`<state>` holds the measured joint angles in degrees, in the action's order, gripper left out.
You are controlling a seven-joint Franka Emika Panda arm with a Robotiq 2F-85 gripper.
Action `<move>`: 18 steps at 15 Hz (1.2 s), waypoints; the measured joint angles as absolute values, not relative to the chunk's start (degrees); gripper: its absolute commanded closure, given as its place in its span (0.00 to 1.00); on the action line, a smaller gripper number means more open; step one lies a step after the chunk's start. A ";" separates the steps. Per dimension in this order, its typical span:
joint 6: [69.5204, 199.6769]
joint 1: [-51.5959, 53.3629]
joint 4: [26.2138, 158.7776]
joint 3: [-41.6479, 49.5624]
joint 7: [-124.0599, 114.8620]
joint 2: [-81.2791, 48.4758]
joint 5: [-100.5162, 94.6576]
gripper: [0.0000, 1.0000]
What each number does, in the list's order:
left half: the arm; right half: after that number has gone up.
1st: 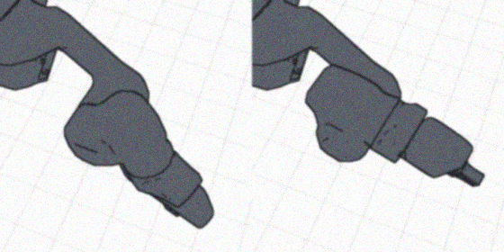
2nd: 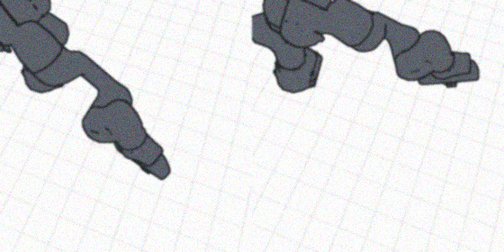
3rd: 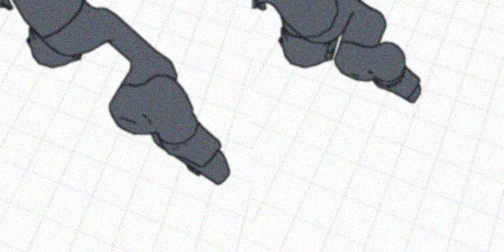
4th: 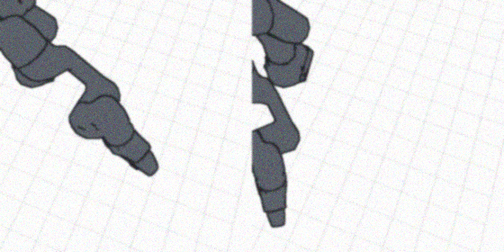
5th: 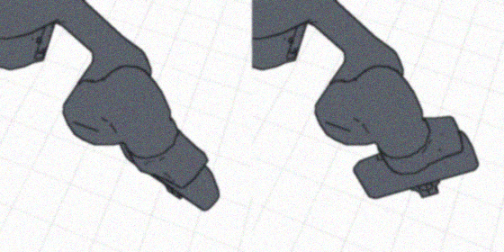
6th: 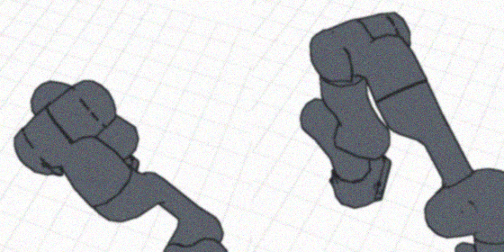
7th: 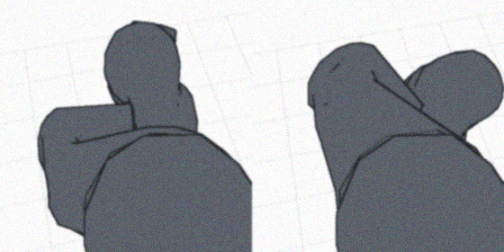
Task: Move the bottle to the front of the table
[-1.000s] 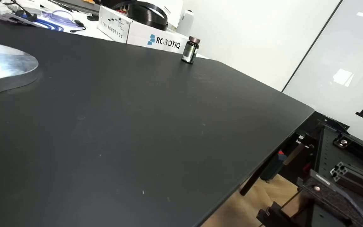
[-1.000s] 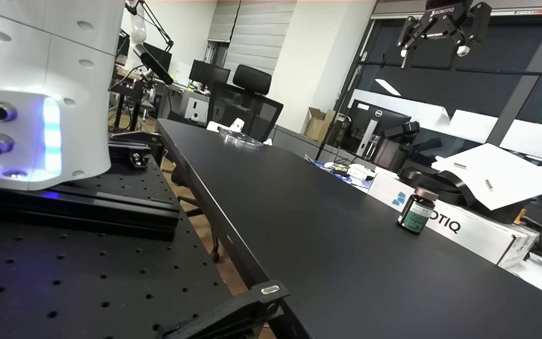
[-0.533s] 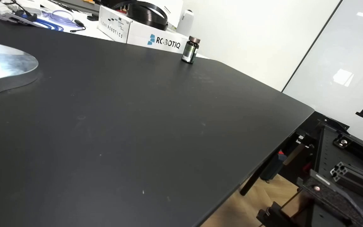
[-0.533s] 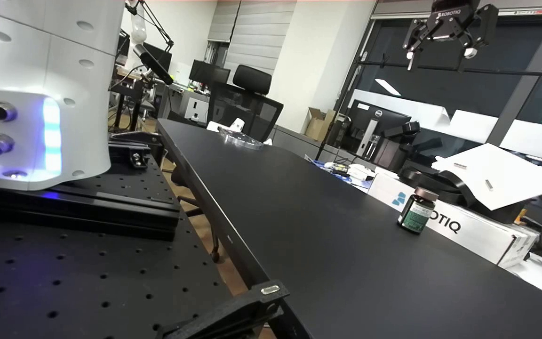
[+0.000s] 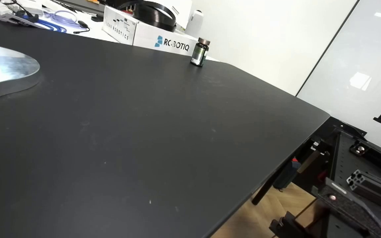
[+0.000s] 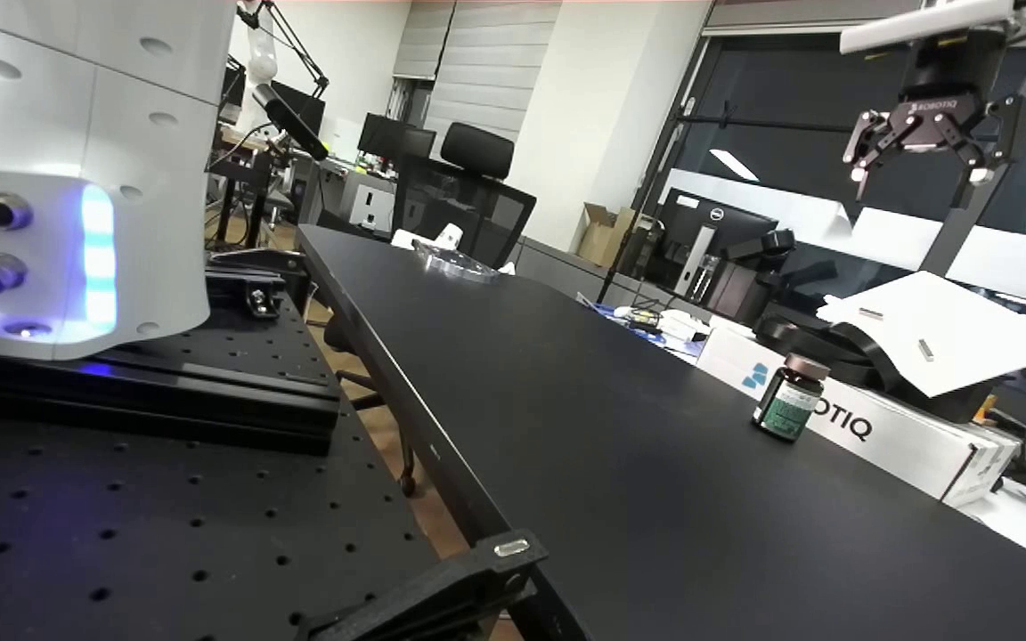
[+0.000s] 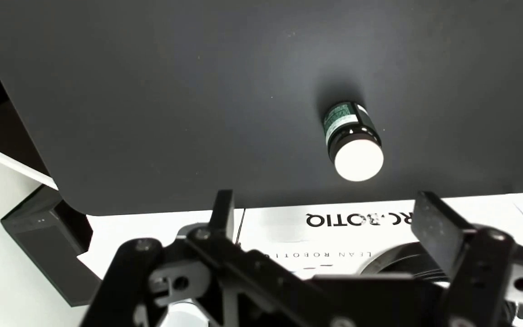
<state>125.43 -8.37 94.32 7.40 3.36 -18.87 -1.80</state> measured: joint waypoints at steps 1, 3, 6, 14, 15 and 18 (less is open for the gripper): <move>125.43 -8.37 91.56 7.27 3.36 -21.83 -1.65 0.00; 125.33 -8.31 85.94 6.78 3.32 -28.11 -0.95 0.00; 124.87 -8.08 77.85 5.50 3.16 -36.66 -0.03 0.00; 125.43 -8.12 76.81 5.38 3.42 -38.07 -0.09 0.00; 125.57 -8.11 76.87 5.27 3.42 -38.27 -0.08 0.00; 127.44 -8.02 77.44 4.55 3.51 -39.36 0.00 0.00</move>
